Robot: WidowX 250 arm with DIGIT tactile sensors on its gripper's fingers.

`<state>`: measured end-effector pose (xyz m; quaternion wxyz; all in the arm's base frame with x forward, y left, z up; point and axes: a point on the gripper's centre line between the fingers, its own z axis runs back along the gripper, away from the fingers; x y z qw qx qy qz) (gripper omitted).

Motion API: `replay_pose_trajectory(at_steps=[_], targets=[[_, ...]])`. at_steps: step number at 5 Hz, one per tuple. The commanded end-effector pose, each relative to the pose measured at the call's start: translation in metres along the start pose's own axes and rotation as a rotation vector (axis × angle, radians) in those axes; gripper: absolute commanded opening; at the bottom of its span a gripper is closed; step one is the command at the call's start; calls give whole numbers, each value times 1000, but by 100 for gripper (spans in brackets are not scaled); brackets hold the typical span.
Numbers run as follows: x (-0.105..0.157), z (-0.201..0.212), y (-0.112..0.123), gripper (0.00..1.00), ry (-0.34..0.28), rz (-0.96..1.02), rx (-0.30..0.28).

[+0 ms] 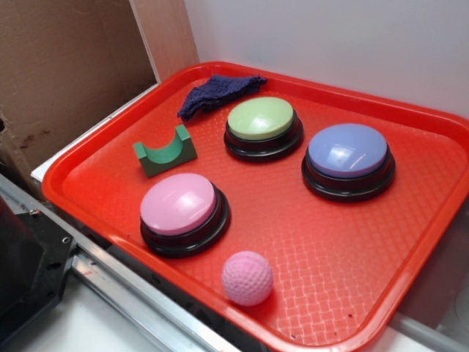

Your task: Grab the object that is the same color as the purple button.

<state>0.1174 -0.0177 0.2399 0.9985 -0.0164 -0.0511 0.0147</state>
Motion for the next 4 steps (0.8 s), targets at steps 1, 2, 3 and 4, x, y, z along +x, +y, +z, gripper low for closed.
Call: replay_pose_trajectory(at_steps=[1,2,3,4], targets=[[0,0,0,100,0,0,0],[20,-18,6,100,-48,64,18],[42,-38,18,100,-73,119,31],[65,-63,30,100,-84,227,51]])
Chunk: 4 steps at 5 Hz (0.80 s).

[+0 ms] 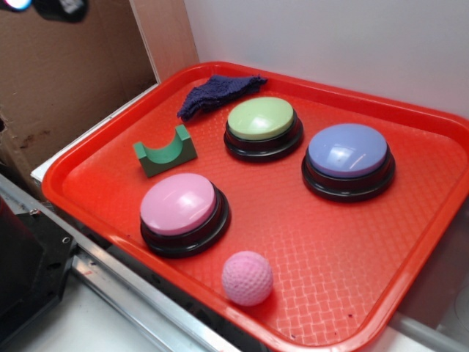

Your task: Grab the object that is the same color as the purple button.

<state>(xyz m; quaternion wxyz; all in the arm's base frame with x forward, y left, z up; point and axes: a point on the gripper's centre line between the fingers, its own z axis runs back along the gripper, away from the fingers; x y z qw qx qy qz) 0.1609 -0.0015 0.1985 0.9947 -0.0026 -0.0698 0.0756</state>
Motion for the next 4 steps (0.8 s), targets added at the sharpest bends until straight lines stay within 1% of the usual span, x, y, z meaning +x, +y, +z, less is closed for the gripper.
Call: replay_pose_trajectory(at_steps=[1,2,3,4], targets=[[57,-56,21,100,-44,235,30],[78,-81,28,100,-35,294,9],[99,-105,36,100,-52,377,44],[119,-128,43,100,-70,449,52]])
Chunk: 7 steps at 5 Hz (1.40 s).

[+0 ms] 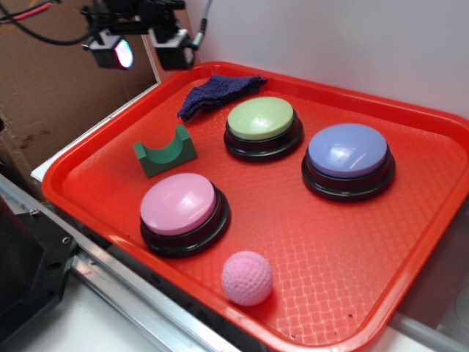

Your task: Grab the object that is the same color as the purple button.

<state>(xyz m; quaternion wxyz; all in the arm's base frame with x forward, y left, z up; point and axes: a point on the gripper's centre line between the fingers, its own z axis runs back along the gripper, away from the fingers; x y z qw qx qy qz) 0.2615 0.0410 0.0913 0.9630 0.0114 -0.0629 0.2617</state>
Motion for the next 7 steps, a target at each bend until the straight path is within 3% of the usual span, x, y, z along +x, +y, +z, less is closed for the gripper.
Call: replay_pose_trajectory(at_steps=[1,2,5,6,7], targets=[[42,-22,3,100,-67,105,1],[48,-37,-5,100,-65,112,-12],[45,-73,-16,100,-42,114,30],[45,-77,-16,72,-38,123,25],[45,-76,-13,5,-47,131,9]])
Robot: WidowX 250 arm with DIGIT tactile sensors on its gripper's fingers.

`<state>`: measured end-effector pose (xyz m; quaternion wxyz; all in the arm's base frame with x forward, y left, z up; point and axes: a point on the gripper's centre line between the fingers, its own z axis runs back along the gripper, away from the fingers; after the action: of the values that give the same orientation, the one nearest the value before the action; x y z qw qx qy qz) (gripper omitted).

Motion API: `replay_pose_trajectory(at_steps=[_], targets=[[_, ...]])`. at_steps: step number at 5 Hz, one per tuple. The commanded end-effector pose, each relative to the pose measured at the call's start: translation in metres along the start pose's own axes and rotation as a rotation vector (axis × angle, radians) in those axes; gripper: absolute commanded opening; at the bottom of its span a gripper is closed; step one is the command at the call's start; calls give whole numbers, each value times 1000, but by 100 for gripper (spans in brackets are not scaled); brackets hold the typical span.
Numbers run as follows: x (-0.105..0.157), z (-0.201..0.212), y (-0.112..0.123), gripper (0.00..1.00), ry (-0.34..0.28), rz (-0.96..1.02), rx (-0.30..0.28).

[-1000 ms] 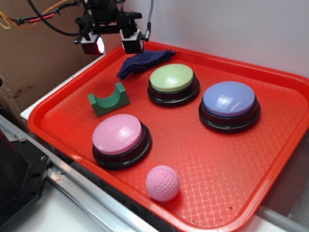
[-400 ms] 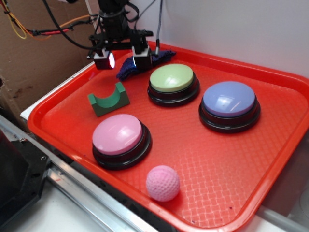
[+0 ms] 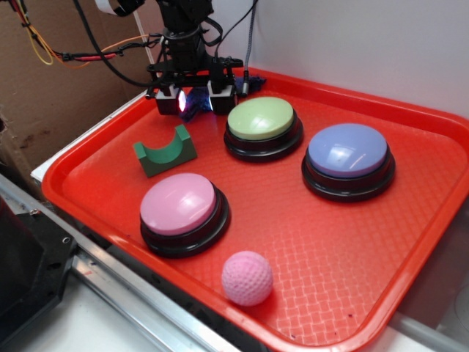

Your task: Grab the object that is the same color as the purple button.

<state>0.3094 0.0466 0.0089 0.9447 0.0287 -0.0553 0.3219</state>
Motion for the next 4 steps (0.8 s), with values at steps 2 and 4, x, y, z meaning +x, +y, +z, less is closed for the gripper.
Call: replay_pose_trajectory(at_steps=[2,4], targets=[[6,51,7,0,-35,-77,26],[-22,119,2,0,30,-350,-48]])
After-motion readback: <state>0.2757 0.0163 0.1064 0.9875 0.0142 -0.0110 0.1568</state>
